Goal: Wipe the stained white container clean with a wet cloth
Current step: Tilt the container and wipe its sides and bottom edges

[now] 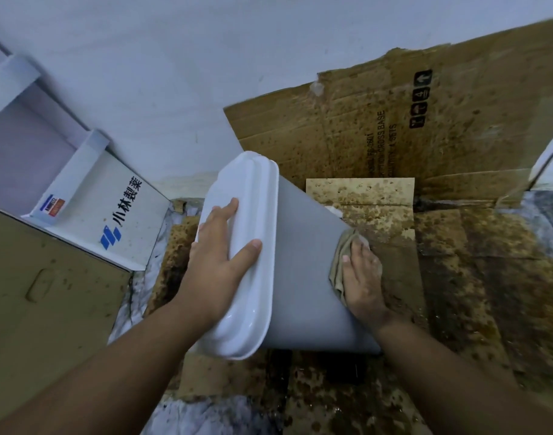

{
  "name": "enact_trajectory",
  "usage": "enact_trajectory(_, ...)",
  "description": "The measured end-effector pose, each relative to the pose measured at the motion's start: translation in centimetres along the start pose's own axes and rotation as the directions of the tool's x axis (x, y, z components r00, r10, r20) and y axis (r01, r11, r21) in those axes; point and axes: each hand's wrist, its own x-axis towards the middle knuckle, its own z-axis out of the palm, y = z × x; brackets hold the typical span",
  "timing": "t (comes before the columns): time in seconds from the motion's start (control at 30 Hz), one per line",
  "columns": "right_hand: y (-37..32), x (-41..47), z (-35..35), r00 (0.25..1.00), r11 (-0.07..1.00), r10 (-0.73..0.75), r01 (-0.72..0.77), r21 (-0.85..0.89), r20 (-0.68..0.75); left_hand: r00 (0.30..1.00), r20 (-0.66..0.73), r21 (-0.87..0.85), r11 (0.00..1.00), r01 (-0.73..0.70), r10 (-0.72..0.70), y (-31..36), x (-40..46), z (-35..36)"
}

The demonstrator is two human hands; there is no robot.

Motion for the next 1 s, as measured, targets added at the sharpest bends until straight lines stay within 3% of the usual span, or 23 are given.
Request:
enact_trajectory(0.13, -8.4, -5.8, 0.5, 0.988, 0.986, -0.156, 0.156, 0.057, 0.002, 0.999, 0.006, -0.070, 0.997, 0.037, -0.037, -0.9, 0.0, -0.6)
enact_trajectory(0.23, -12.7, -9.7, 0.6, 0.910, 0.908, -0.415, 0.415, 0.065, -0.007, 0.999, 0.006, -0.111, 0.993, 0.039, -0.039, -1.5, 0.0, -0.8)
enact_trajectory(0.37, -7.4, -10.0, 1.0, 0.843, 0.842, -0.532, 0.537, 0.052, -0.083, 1.000, 0.009, -0.132, 0.991, 0.029, -0.028, -1.8, 0.1, -0.8)
enact_trajectory(0.57, 6.0, -10.0, 2.4, 0.970, 0.981, -0.176, 0.186, 0.046, -0.169, 1.000, 0.001, -0.130, 0.991, 0.026, -0.026, -1.7, 0.2, -0.7)
enact_trajectory(0.63, 5.6, -10.3, 3.0, 0.977, 0.995, -0.053, 0.069, 0.071, -0.206, 1.000, -0.004, -0.133, 0.991, 0.022, -0.022, -1.6, 0.3, -0.5)
enact_trajectory(0.7, 2.2, -10.8, 4.0, 0.969, 0.996, -0.053, 0.070, 0.062, -0.240, 0.999, -0.013, -0.135, 0.990, 0.027, -0.029, -1.5, 0.6, -0.6)
enact_trajectory(0.87, -10.1, -13.2, 4.0, 0.830, 0.858, -0.497, 0.514, 0.001, -0.254, 0.999, -0.021, -0.140, 0.990, 0.023, -0.026, -1.4, 1.0, -0.4)
enact_trajectory(0.97, -9.2, -10.7, 2.1, 0.726, 0.760, -0.648, 0.633, -0.147, -0.229, 1.000, -0.018, -0.134, 0.991, 0.001, -0.004, -1.2, 1.0, 0.0)
enact_trajectory(1.0, -7.0, -9.9, 1.7, 0.725, 0.751, -0.660, 0.640, -0.164, -0.197, 1.000, -0.022, -0.127, 0.992, -0.001, -0.001, -1.1, 1.0, 0.0)
